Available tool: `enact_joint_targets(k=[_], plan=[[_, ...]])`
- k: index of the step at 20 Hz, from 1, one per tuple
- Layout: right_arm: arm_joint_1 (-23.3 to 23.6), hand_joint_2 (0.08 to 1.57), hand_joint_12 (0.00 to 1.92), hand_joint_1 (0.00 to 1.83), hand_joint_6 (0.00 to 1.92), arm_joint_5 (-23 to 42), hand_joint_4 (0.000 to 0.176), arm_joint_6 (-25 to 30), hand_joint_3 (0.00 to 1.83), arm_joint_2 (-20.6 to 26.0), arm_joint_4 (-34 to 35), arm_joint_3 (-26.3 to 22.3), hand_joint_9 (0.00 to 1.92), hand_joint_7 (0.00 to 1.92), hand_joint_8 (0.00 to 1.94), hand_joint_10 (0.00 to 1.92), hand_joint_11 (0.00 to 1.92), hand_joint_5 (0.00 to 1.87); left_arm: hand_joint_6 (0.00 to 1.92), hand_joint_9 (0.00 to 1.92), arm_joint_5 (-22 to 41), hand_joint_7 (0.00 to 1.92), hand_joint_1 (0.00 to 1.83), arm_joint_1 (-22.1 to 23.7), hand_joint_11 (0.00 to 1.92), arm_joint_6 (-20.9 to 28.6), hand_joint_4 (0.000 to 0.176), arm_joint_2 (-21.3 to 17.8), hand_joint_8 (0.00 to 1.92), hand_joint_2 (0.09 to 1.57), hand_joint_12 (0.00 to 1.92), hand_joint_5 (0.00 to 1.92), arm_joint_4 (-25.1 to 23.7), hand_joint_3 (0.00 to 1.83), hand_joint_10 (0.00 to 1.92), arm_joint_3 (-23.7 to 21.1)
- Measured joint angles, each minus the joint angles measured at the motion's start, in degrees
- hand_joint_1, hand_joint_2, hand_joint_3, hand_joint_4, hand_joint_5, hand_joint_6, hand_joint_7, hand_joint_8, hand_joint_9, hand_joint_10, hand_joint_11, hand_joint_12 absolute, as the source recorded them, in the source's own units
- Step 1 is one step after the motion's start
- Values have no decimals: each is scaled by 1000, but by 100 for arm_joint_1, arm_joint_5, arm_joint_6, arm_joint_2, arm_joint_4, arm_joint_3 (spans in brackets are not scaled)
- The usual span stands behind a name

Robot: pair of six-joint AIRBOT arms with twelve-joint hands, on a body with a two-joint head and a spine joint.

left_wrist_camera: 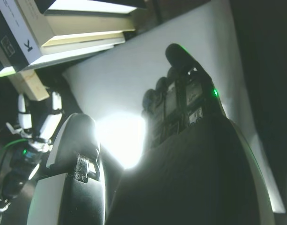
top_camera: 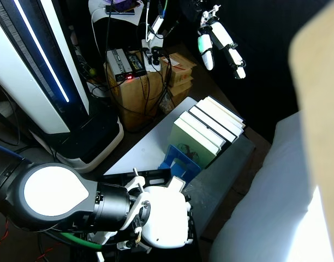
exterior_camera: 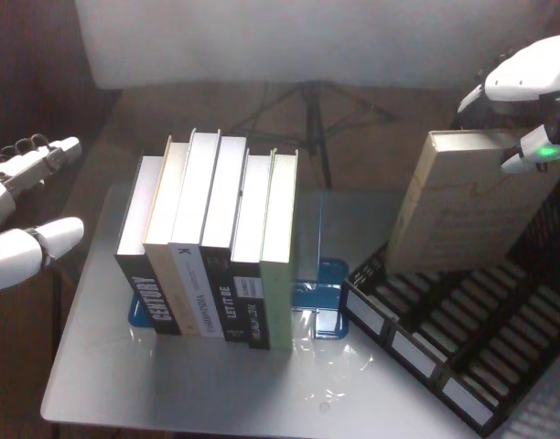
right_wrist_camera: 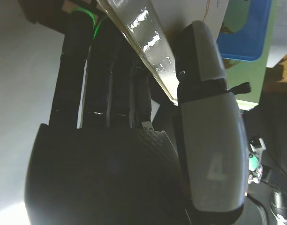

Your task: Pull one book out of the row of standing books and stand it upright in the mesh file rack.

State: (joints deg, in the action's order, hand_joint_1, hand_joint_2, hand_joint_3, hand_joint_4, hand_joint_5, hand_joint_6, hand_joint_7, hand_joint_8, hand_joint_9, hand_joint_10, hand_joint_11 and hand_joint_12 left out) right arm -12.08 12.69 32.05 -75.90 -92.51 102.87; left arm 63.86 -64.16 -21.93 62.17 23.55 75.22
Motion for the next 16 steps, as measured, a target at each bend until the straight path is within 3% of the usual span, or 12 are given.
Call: enact_joint_targets(k=[2, 3, 4, 5, 6, 7, 9, 13, 14, 15, 16], plan=[[-87, 1287, 1664, 1184, 1452, -44, 0, 2, 0, -7, 0, 0, 453, 818, 1446, 1121, 1, 517, 0, 84, 2, 85, 477, 0, 0, 0, 10, 0, 1, 1447, 957, 111, -7, 2, 5, 0], [-109, 1286, 1779, 1175, 1465, -55, 0, 0, 1, -9, -11, 0, 530, 717, 1462, 1168, 0, 607, 2, 88, 2, 90, 506, 0, 0, 0, 6, 0, 2, 1442, 949, 115, -4, 0, 6, 0], [-140, 1307, 1865, 1056, 1510, -68, 0, 0, 3, -15, -11, 0, 506, 569, 1069, 1219, 7, 611, 1, 89, 2, 91, 507, 0, 0, 2, 4, 0, 1, 1442, 968, 115, -4, 0, 5, 0], [-140, 1265, 1816, 1240, 943, -79, 0, 2, 0, -17, -9, 0, 446, 679, 1355, 1206, 1, 478, 0, 88, 4, 92, 519, 0, 0, 15, 0, 0, 1, 1442, 997, 114, -13, 0, 4, 0], [-140, 1265, 1816, 1240, 943, -83, 0, 0, 0, -17, -11, 0, 446, 679, 1355, 1206, 1, 478, 0, 88, 4, 92, 519, 0, 0, 20, 0, 0, 1, 1442, 997, 114, -15, 0, 4, 0], [-140, 1228, 1654, 1053, 449, -87, 0, 9, 0, -17, 0, 0, 303, 457, 508, 922, 0, 493, 2, 95, 4, 91, 480, 0, 0, 20, 1, 2, 3, 1448, 1007, 104, -13, 2, 7, 0], [-144, 1219, 1622, 1034, 266, -103, 0, 9, 0, -17, 7, 0, 286, 466, 141, 800, 0, 496, 4, 92, 4, 89, 486, 0, 0, 20, 0, 2, 2, 1449, 1007, 110, -11, 3, 6, 0], [-146, 1210, 1619, 1024, 177, -149, 0, 9, 0, -17, 11, 0, 258, 448, 38, 778, 0, 459, 1, 93, 2, 89, 469, 0, 0, 20, 4, 17, 0, 1447, 943, 109, -15, 1, 5, 0], [-146, 1203, 1604, 992, 113, -168, 0, 9, 0, -17, 11, 0, 123, 361, 2, 793, 0, 362, 1, 95, 4, 92, 483, 0, 0, 22, 4, 17, 1, 1446, 1004, 113, -11, 0, 5, 0], [-146, 1203, 1604, 992, 113, -181, 0, 9, 0, -17, 11, 0, 123, 361, 2, 793, 0, 362, 1, 95, 4, 92, 483, 0, 0, 22, 4, 17, 1, 1446, 1004, 113, -11, 0, 5, 0], [-168, 1199, 1278, 955, 16, -208, 31, 9, 0, -17, 15, 0, 9, 113, 0, 466, 0, 115, 0, 84, 4, 83, 473, 0, 0, 22, 11, 17, 0, 1449, 1011, 100, -13, 1, 0, 0]])
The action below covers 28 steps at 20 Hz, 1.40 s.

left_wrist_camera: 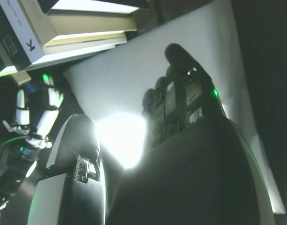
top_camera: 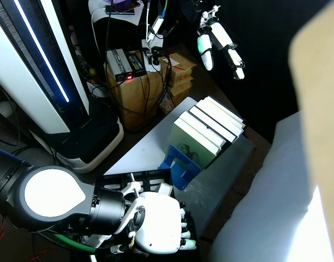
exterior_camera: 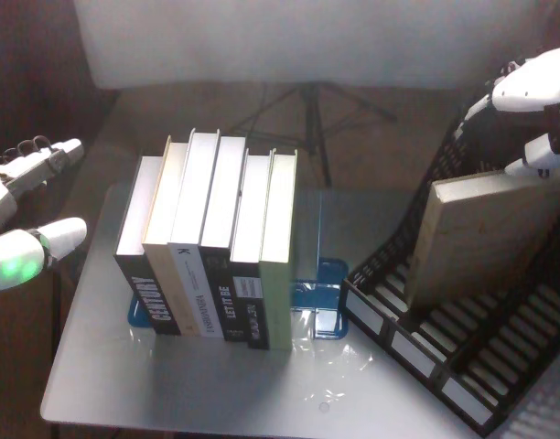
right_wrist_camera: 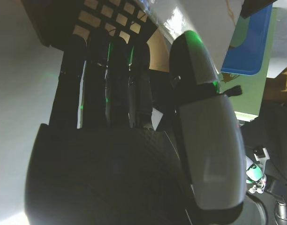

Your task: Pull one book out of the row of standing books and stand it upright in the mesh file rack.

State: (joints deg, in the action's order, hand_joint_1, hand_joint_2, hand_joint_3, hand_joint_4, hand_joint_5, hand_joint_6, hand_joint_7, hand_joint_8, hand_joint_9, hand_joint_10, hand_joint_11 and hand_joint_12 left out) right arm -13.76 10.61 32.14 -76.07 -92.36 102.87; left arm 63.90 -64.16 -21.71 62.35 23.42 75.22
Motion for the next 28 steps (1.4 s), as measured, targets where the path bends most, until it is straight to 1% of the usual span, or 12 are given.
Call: enact_joint_targets(k=[4, 6, 8, 12, 13, 15, 20, 22, 25, 26, 27, 28], plan=[[-37, 1225, 357, 844, 0, -35, 80, -2, 0, 13, -20, -74, 0, 0, 0, 5, 0, 0, 1, 87, 0, 92, 508, 0, 0, 9, 0, 0, 0, 1441, 862, 116, 13, 0, 2, 0], [7, 1192, 248, 809, 0, -20, 60, 0, 0, 109, -24, -201, 0, 0, 0, 0, 0, 0, 2, 79, 0, 87, 512, 0, 0, 15, 2, 0, 0, 1442, 847, 118, -7, 1, 1, 0], [155, 1162, 31, 786, 0, -57, 98, -2, 0, 214, -26, -348, 0, 0, 0, 0, 0, 0, 1, 82, -2, 86, 525, 0, 0, 17, 0, 0, 2, 1442, 863, 114, 24, 0, 2, 0], [697, 1197, 0, 703, 0, 66, 121, -4, 11, 522, -94, -730, 0, 0, 0, 0, 0, 0, 0, 83, 0, 85, 559, 0, 0, 17, 9, 0, 0, 1434, 891, 117, 15, 0, 0, 0], [782, 1226, 0, 677, 0, 83, 84, -7, 21, 619, -70, -820, 0, 0, 0, 0, 0, 0, 0, 68, 2, 75, 538, 0, 0, 17, 13, 0, 0, 1437, 820, 101, 24, 0, 1, 0], [815, 1284, 9, 632, 0, 138, 57, -15, 34, 866, 221, -1040, 0, 0, 0, 0, 16, 0, 1, 52, 2, 62, 548, 0, 0, 17, 16, 0, 5, 1436, 728, 100, 20, 0, 5, -2], [586, 1364, 1260, 710, 44, 586, 0, -153, 4, 1311, 892, -1453, 197, 37, 8, 112, 0, 109, 4, 51, 13, 63, 535, 0, 0, 13, 10, -2, 3, 1439, 616, 105, 28, 0, 4, -68], [275, 1395, 1414, 785, 157, 852, 0, -153, 1, 1423, 1080, -1685, 172, 217, 14, 382, 0, 263, 2, 59, 9, 66, 551, -31, 0, 11, 16, -2, 3, 1433, 613, 103, 66, 0, 6, -76], [-7, 1402, 1657, 770, 818, 1165, 0, -153, 0, 1508, 1390, -1853, 129, 496, 134, 1027, 0, 290, 0, 42, 11, 46, 523, -37, 0, 11, 20, -2, 1, 1442, 525, 85, 98, 0, 2, -76], [-216, 1426, 1672, 880, 1559, 1272, 0, -157, 1, 1523, 1521, -1919, 337, 423, 650, 1223, 297, 417, 2, 45, 11, 48, 518, -42, 0, 11, 16, -2, 2, 1443, 516, 88, 103, 1, 4, -76], [-345, 1445, 1628, 896, 1737, 1327, 0, -153, 0, 1534, 1604, -1956, 519, 430, 1010, 1261, 484, 424, 2, 48, 11, 49, 518, -42, 0, 11, 22, -2, 3, 1442, 517, 88, 107, 0, 5, -76], [-501, 1445, 1628, 896, 1737, 1401, 0, -155, 0, 1556, 1681, -2009, 519, 430, 1010, 1261, 484, 424, 2, 48, 13, 49, 518, -42, 0, 11, 22, -2, 3, 1442, 517, 88, 114, 0, 5, -76]])
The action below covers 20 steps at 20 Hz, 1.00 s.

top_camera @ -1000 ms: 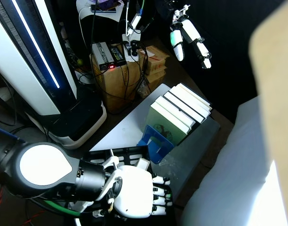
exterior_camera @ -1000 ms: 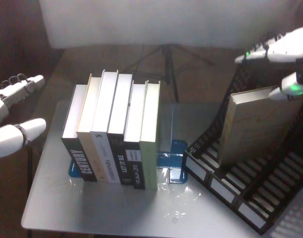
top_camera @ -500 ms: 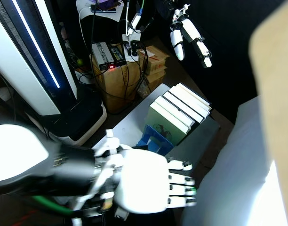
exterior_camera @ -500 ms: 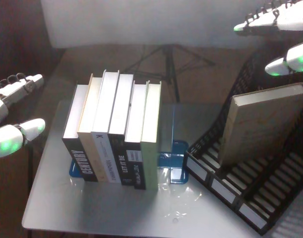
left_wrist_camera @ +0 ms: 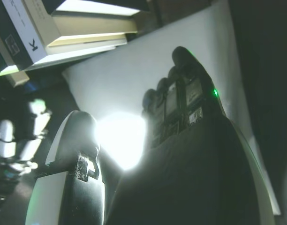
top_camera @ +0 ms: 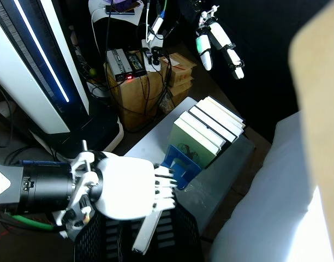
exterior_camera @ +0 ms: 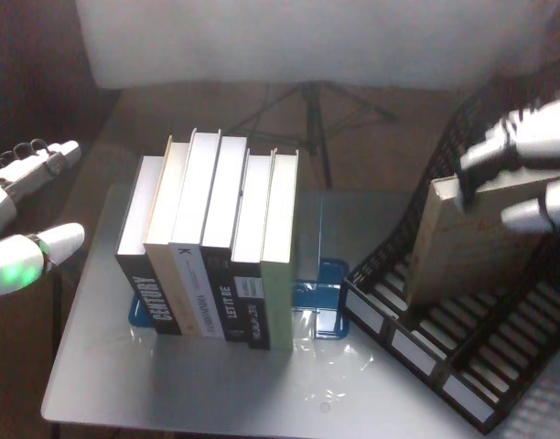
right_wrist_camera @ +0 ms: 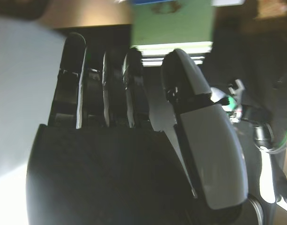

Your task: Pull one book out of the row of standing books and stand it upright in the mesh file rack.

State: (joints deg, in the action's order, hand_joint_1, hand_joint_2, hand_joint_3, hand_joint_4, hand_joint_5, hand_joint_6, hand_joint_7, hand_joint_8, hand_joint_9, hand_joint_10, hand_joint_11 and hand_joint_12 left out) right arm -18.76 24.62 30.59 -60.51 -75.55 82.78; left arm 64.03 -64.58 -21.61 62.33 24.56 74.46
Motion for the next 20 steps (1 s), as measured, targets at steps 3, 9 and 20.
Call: enact_joint_targets(k=[3, 9, 20], plan=[[-315, 1459, 1676, 892, 1799, 162, 0, -9, 1, 26, 125, -61, 534, 446, 1189, 1316, 475, 412, 1, 53, 7, 50, 506, 0, 0, 0, 21, -4, 1, 1442, 533, 89, 2, 1, 5, -2], [-780, 1532, 894, 728, 85, -133, 0, 42, 10, -442, 212, 516, 231, 193, 13, 134, 0, 236, 1, 50, 11, 49, 510, 0, 0, -2, 15, -4, 1, 1438, 533, 93, 9, 1, 1, -2], [-898, 1497, 1698, 850, 1530, -743, 0, 63, 7, -804, 474, 1036, 335, 455, 253, 856, 103, 369, 0, 41, 37, 44, 509, -42, 0, -2, 20, -4, 1, 1449, 510, 80, 20, 0, 1, -13]])
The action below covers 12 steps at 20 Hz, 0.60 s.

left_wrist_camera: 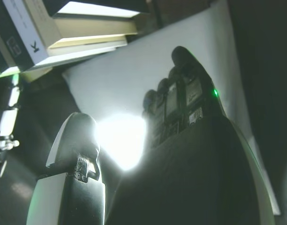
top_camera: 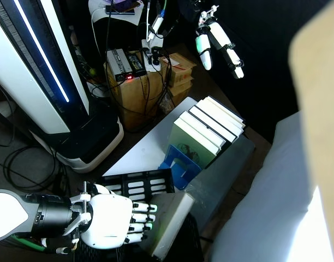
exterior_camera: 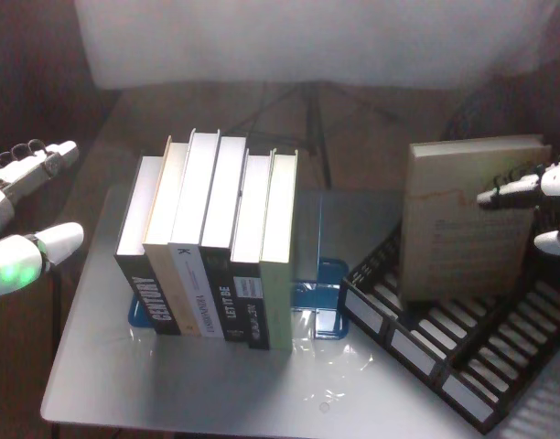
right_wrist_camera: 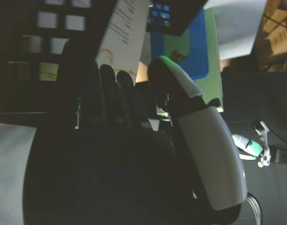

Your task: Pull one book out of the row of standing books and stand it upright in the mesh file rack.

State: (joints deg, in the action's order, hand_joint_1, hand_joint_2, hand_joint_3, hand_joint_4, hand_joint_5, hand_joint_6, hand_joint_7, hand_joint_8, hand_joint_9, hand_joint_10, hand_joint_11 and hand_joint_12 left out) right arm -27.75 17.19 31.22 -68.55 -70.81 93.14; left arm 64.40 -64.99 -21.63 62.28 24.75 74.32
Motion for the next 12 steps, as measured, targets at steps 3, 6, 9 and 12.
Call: enact_joint_targets(k=[3, 6, 9, 12], plan=[[-31, 1494, 1854, 904, 1918, 310, 0, -509, 0, 297, 728, -614, 337, 393, 1639, 1445, 187, 361, 1, 37, 94, 44, 520, 0, 0, 7, 12, -52, 0, 1454, 380, 80, -59, 1, 0, -83], [-13, 1536, 1806, 764, 1921, 597, 0, -1502, 1, 824, 1799, -1141, 247, 249, 1191, 1383, 64, 323, 7, 39, 238, 28, 522, 0, 0, -4, 14, -166, 4, 1454, 561, 65, -149, 0, 4, -190], [-13, 1505, 1412, 534, 634, 704, 0, -2610, 0, 1335, 2837, -1720, 15, 37, 470, 812, 0, 12, 4, 21, 505, 31, 546, 0, 0, -2, 0, -326, 6, 1439, 490, 79, -216, 0, 18, -356], [-17, 1473, 29, 271, 5, 1213, 32, -3875, 0, 1709, 3928, -2352, 0, 0, 5, 12, 0, 0, 0, 0, 774, 0, 437, 61, 0, -17, 49, -472, 0, 1429, 292, 4, -494, 0, 0, -533]])
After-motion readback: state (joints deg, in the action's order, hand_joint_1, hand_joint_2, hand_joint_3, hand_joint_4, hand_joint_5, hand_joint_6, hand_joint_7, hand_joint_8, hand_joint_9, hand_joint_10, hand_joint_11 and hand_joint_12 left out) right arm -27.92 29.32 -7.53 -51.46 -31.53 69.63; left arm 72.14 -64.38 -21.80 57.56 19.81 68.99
